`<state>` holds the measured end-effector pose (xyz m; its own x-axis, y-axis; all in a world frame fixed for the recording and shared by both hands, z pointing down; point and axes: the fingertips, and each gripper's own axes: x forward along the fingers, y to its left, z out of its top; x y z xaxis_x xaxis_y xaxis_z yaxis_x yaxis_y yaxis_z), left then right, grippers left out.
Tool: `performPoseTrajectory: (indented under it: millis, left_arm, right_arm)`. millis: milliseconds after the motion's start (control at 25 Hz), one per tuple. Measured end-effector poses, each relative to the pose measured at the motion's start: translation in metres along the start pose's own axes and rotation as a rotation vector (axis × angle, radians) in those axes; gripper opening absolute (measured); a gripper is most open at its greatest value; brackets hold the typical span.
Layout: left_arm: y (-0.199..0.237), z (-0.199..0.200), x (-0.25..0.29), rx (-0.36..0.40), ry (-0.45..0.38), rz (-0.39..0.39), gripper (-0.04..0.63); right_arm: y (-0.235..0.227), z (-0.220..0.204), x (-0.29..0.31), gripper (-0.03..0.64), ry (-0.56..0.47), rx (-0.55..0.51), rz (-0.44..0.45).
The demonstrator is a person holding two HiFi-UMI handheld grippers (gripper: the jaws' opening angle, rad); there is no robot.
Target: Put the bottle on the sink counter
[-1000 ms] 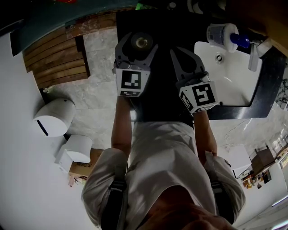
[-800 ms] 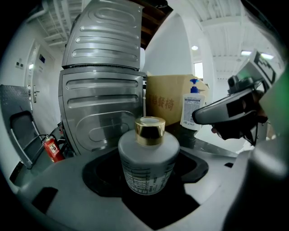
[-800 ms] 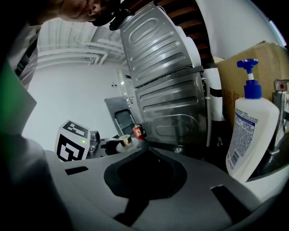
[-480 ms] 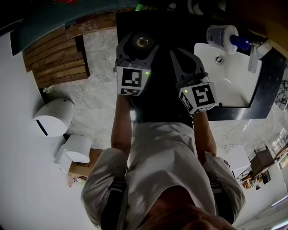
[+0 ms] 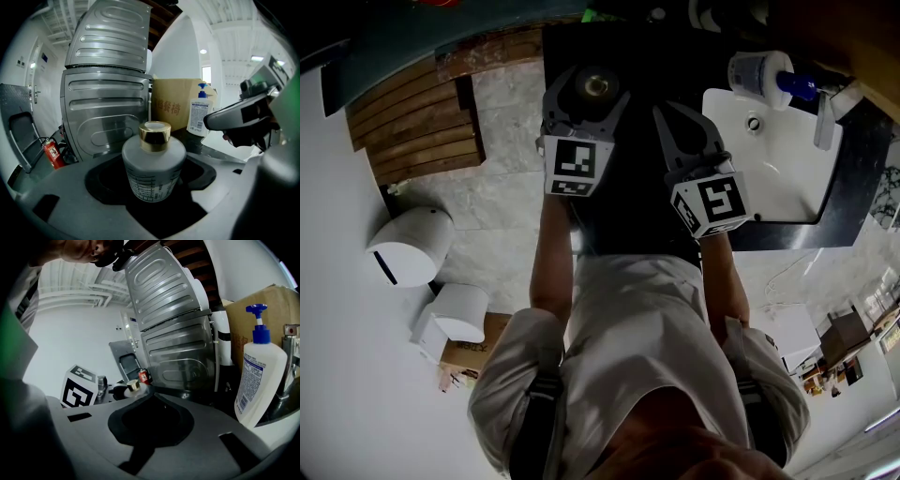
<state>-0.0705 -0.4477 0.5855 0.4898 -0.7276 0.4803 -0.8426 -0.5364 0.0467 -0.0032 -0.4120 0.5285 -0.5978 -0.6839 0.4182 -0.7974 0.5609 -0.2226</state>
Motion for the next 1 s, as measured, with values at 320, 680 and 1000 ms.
performPoseTrajectory:
  millis: [320, 680, 1000]
  left_arm:
    - [-0.003, 0.002, -0.002, -0.005, -0.003, 0.000, 0.324]
    - [-0.004, -0.003, -0.012, -0.014, 0.008, 0.025, 0.324]
    - [-0.002, -0.012, -0.032, -0.027, 0.017, 0.056, 0.324]
  right_arm:
    - [0.002, 0.001, -0.009, -0.003, -0.006, -0.006, -0.004]
    - [0.010, 0.001, -0.023, -0.003, -0.022, -0.013, -0.004]
    - [0.019, -0.002, -0.036, -0.003, -0.027, -0.023, -0.002]
